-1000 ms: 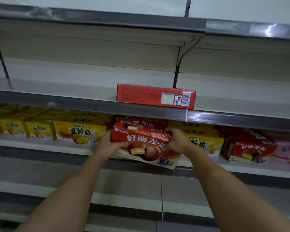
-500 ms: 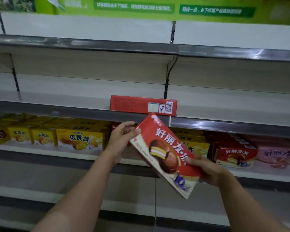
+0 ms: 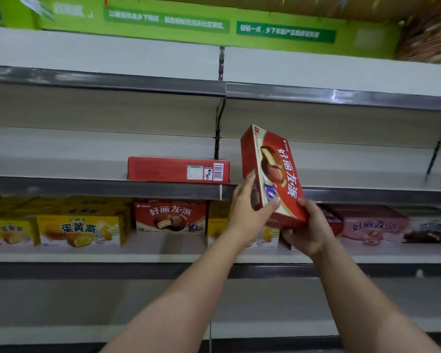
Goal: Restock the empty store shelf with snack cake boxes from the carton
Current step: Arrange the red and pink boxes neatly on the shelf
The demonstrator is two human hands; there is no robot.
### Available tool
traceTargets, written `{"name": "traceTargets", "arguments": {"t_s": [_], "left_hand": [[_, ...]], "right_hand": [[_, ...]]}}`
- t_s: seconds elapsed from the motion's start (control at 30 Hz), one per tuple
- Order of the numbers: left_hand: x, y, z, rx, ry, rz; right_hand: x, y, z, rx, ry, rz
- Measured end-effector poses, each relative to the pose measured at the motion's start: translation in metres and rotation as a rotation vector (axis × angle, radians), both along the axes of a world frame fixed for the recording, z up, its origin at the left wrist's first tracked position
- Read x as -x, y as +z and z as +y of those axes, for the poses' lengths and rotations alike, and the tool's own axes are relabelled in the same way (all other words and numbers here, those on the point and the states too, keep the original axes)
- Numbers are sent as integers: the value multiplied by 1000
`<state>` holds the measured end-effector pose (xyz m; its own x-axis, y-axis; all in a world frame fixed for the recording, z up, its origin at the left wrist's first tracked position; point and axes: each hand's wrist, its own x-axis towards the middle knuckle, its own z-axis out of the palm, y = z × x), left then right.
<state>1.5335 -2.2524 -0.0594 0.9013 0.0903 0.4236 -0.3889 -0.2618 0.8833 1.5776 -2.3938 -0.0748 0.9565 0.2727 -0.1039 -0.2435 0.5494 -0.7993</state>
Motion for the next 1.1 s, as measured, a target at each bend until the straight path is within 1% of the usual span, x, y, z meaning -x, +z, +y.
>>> {"name": "traceTargets", "arguments": {"t_s": [0.1,0.2,0.27,0.37,0.43,0.5,0.57,0.63,0.7,0.73,0.77,0.83,0.9,1.0,1.07,1.1], "left_hand": [[-13,9,5,60,-27,75],[-23,12,12,77,51,132],[-29,16,16,67,124,144],[-37,23,24,-5,248,139],[-43,27,33,-84,304,141],[-50,30,39,-151,359,135],[-56,29,41,-193,417,104],[-54,21,40,-176,459,12],[-44,4,41,-144,472,-111],[-38,-9,45,-155,473,-146],[-34,-22,49,-179,474,-158],[-34,-51,69,-204,490,-127],[-40,-72,97,-180,536,-16],[-54,-92,145,-184,575,197],[-66,-102,178,-165,591,288],[-73,-107,193,-189,612,321]], "right_hand": [[-9,23,5,81,-64,-3],[-18,43,20,229,-164,-17],[-25,52,33,290,-244,-6],[-31,61,49,288,-313,-8],[-29,61,58,242,-350,-11],[-31,58,64,196,-436,-23],[-35,48,71,211,-575,-58],[-40,29,79,262,-740,-60],[-43,2,88,414,-873,-26],[-42,-11,94,497,-885,-17],[-41,-23,99,582,-857,-23],[-42,-42,118,766,-716,-74],[-45,-55,140,929,-537,-158],[-55,-61,175,1141,-314,-308],[-66,-58,197,1250,-187,-390],[-73,-56,207,1309,-140,-433]]}}
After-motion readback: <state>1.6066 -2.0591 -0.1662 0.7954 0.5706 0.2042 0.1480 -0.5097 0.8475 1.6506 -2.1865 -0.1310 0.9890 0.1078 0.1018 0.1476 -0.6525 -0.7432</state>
